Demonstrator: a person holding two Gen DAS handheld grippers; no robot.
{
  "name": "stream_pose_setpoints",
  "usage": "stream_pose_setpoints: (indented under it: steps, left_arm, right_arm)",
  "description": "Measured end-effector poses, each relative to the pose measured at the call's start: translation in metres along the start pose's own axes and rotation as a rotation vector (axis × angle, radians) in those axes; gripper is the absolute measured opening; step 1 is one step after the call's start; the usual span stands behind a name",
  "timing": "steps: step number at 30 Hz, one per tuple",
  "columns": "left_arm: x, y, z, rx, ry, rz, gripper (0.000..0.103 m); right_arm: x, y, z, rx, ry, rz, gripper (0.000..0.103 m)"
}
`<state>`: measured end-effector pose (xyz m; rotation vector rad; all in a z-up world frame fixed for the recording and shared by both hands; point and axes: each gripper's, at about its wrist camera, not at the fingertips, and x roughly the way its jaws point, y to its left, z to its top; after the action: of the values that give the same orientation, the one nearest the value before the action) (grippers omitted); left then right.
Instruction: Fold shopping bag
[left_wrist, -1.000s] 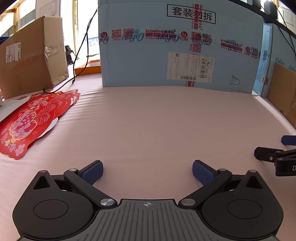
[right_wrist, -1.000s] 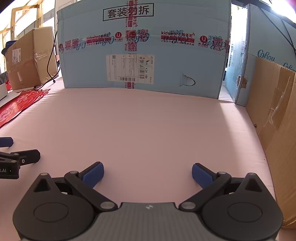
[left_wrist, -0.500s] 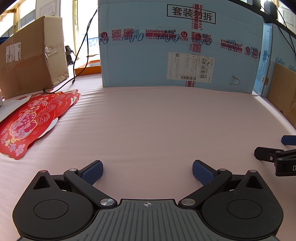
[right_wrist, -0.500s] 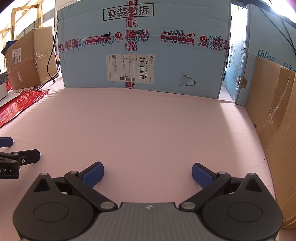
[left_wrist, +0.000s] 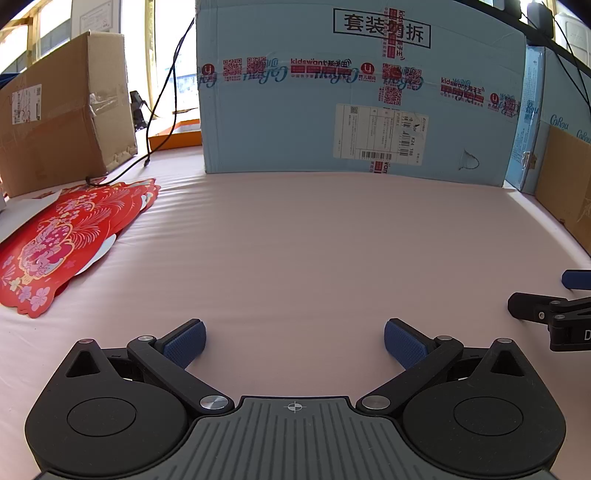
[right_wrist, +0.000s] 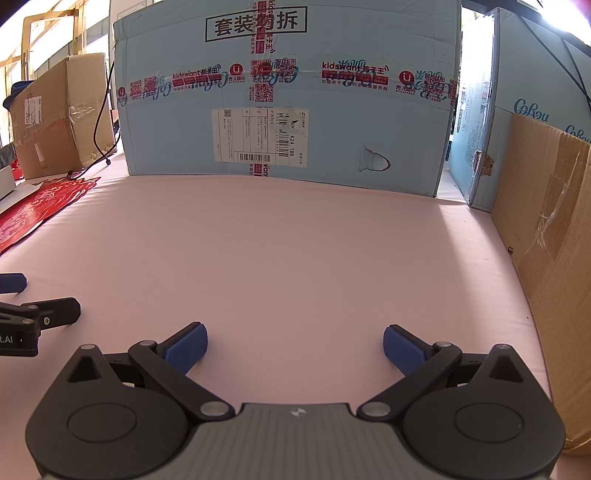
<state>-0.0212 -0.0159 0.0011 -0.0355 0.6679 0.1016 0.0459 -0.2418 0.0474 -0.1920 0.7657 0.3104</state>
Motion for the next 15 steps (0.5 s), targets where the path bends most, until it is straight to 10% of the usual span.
stream_pose_setpoints:
  steps: [15]
  left_arm:
    - [-0.0005, -0.0005, -0.0005, -0.002, 0.0, 0.003, 0.103]
  right_arm:
    - [0.0002, 0.0, -0.0002, 0.0, 0.0, 0.0, 0.103]
